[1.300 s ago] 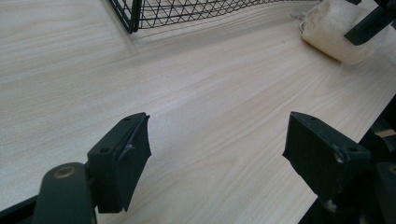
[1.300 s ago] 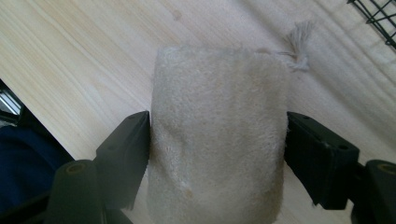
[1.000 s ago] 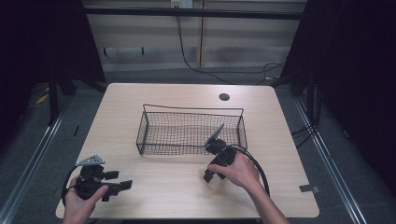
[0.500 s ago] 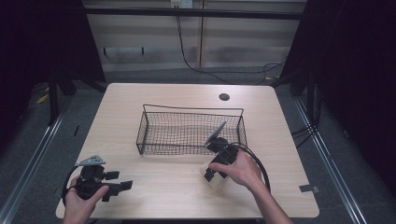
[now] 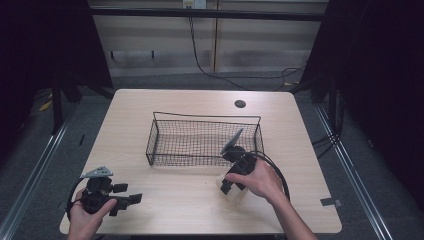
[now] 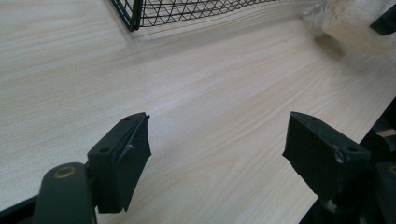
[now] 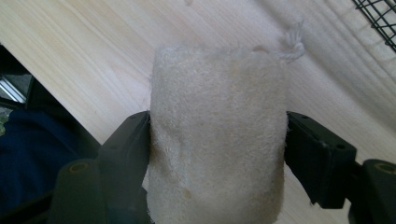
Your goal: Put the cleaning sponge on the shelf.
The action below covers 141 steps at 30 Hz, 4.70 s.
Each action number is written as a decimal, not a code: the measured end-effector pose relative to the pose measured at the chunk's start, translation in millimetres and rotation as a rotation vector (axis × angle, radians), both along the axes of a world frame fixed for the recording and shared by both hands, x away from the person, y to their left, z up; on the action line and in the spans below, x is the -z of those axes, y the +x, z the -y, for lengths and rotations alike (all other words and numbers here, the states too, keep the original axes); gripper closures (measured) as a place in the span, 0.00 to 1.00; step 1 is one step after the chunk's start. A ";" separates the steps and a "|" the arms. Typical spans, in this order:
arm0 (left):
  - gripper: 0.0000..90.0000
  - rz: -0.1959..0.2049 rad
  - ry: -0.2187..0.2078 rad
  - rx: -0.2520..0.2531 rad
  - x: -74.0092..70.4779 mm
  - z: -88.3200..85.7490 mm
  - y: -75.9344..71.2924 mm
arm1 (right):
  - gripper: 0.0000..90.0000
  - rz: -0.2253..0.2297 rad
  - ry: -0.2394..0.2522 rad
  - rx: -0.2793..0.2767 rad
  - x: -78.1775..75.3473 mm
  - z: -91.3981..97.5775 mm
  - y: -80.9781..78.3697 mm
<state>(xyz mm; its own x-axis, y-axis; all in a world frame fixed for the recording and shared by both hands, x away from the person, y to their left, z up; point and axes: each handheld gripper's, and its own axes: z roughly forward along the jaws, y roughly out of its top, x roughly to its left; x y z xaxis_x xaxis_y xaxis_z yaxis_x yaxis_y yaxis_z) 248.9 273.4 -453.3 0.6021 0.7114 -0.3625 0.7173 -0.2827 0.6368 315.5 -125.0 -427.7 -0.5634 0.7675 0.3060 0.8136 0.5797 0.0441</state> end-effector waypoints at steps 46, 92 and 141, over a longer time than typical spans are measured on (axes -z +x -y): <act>0.25 -0.002 0.002 0.021 0.3 0.3 0.4 | 0.30 -0.001 0.070 -0.020 -71.4 2.2 32.5; 0.25 -0.003 0.000 0.023 0.2 0.4 0.6 | 0.30 0.042 0.033 0.255 -70.8 24.6 95.9; 0.25 -0.003 0.000 0.025 0.1 0.3 0.7 | 0.30 0.065 -0.046 0.576 -12.8 60.7 102.6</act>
